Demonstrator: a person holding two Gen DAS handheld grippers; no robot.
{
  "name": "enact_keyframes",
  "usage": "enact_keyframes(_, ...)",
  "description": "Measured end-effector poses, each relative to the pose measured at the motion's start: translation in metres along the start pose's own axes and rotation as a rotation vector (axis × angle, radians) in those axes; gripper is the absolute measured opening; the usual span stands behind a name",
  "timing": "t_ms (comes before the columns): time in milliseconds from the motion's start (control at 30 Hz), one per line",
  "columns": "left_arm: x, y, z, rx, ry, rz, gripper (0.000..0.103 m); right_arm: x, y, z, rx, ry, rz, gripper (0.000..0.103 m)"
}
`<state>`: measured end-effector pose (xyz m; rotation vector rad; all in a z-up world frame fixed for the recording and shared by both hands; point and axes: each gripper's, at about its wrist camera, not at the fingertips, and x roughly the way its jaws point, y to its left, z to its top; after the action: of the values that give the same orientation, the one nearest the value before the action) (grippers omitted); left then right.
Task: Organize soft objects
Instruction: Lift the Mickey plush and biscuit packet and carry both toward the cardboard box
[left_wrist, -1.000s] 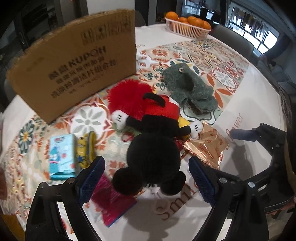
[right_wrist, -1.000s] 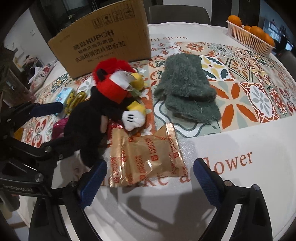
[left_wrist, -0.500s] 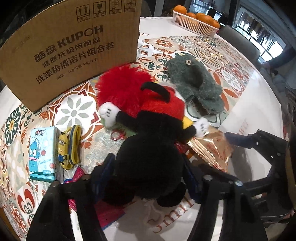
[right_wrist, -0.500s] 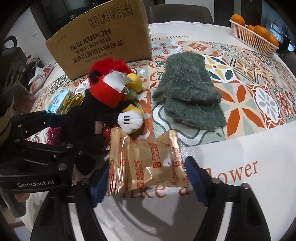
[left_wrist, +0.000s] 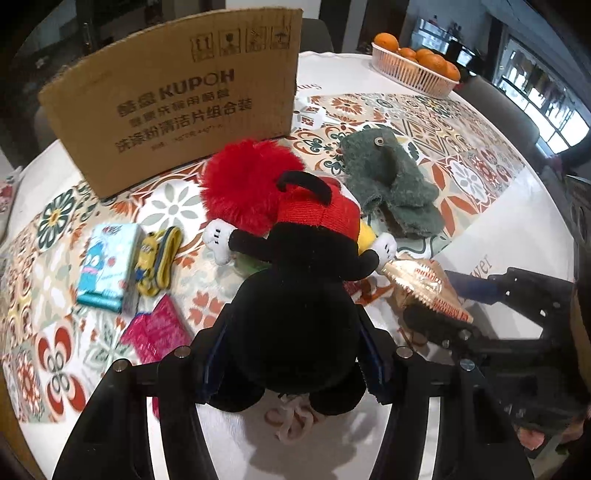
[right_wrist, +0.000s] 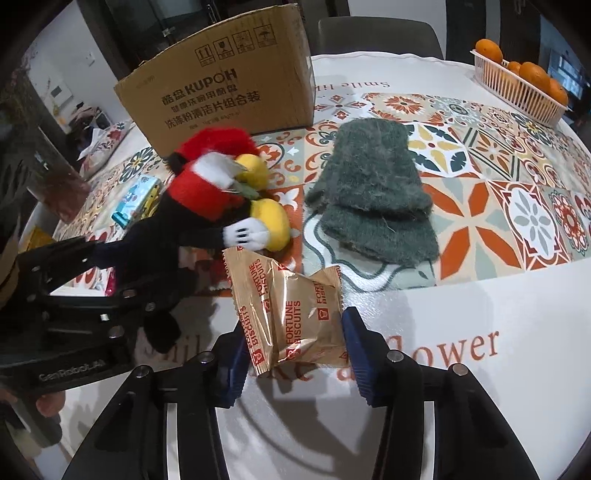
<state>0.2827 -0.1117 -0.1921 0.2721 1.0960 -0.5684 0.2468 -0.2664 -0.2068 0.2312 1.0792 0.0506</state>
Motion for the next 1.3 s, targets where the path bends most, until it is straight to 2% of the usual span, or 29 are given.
enact_keyframes(100,-0.010,-0.003,-0.008,-0.022,-0.016,0.022,0.060,-0.004,-0.003,-0.002,-0.001,0.004,0.013,0.048)
enact_keyframes(200,-0.017,-0.006,-0.014,-0.060,-0.012,0.002,0.060,-0.012,-0.004,-0.004,-0.005,0.000,0.028,0.048)
enact_keyframes(300,-0.031,-0.011,-0.019,-0.082,-0.041,0.015,0.060,-0.024,-0.004,-0.004,-0.019,-0.015,0.039,0.048)
enact_keyframes(733,-0.095,-0.019,-0.009,-0.156,-0.205,0.047,0.060,-0.089,0.006,0.021,-0.073,-0.174,0.075,0.048)
enact_keyframes(1300,-0.165,0.009,0.019,-0.242,-0.418,0.213,0.060,-0.146,0.044,0.074,-0.193,-0.412,0.088,0.048)
